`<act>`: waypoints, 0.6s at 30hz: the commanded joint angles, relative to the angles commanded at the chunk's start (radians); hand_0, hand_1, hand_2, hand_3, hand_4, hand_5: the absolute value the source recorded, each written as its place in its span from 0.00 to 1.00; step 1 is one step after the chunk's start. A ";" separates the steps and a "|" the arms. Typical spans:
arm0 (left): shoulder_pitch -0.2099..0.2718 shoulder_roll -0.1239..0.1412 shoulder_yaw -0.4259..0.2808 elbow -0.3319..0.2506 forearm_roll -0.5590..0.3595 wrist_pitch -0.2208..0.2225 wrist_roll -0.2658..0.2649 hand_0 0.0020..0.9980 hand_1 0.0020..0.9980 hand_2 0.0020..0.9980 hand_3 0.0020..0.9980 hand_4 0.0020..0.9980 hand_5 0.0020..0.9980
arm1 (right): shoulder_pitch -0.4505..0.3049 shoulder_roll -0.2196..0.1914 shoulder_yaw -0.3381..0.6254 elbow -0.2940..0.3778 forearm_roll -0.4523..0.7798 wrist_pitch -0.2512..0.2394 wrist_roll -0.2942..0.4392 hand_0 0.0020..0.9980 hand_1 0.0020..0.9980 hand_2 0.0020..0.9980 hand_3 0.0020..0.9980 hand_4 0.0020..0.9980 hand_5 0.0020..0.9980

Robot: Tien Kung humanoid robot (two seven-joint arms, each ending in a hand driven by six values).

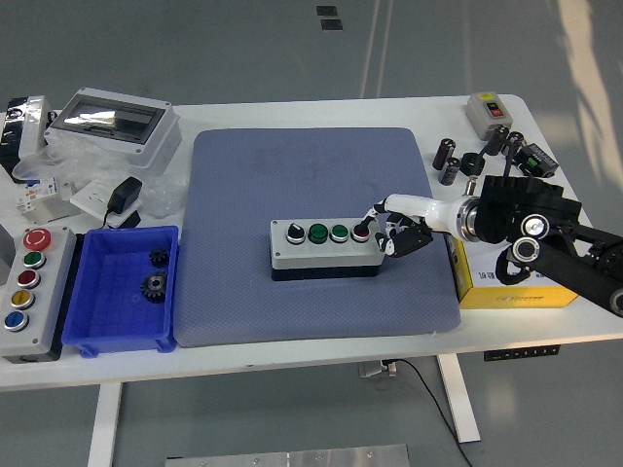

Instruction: Pick up the button,place it on the desk,press the button,press the button

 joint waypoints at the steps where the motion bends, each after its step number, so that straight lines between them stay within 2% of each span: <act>1: 0.000 0.000 0.001 0.000 0.000 0.000 0.000 0.63 0.50 0.53 0.59 0.59 0.21 | -0.001 0.001 0.000 -0.003 0.000 0.000 0.001 0.00 0.13 0.25 0.76 0.24 0.11; 6: 0.001 -0.001 0.005 0.000 -0.005 0.000 -0.002 0.63 0.50 0.53 0.59 0.59 0.21 | -0.004 0.005 0.000 -0.002 0.000 -0.005 0.009 0.00 0.13 0.25 0.76 0.24 0.11; 10: 0.002 -0.001 0.005 0.000 -0.005 -0.001 -0.001 0.63 0.50 0.53 0.59 0.59 0.22 | -0.012 -0.005 0.049 0.027 0.020 0.006 0.023 0.00 0.13 0.25 0.76 0.24 0.11; 14: 0.007 0.002 0.005 0.000 -0.008 0.000 -0.002 0.63 0.50 0.52 0.59 0.59 0.22 | -0.039 -0.048 0.140 0.086 0.045 0.045 0.032 0.00 0.12 0.24 0.76 0.24 0.11; 18: 0.011 0.012 0.002 0.000 -0.007 0.001 -0.002 0.63 0.50 0.52 0.59 0.59 0.22 | -0.106 -0.100 0.264 0.140 0.029 0.072 0.035 0.00 0.12 0.24 0.76 0.24 0.11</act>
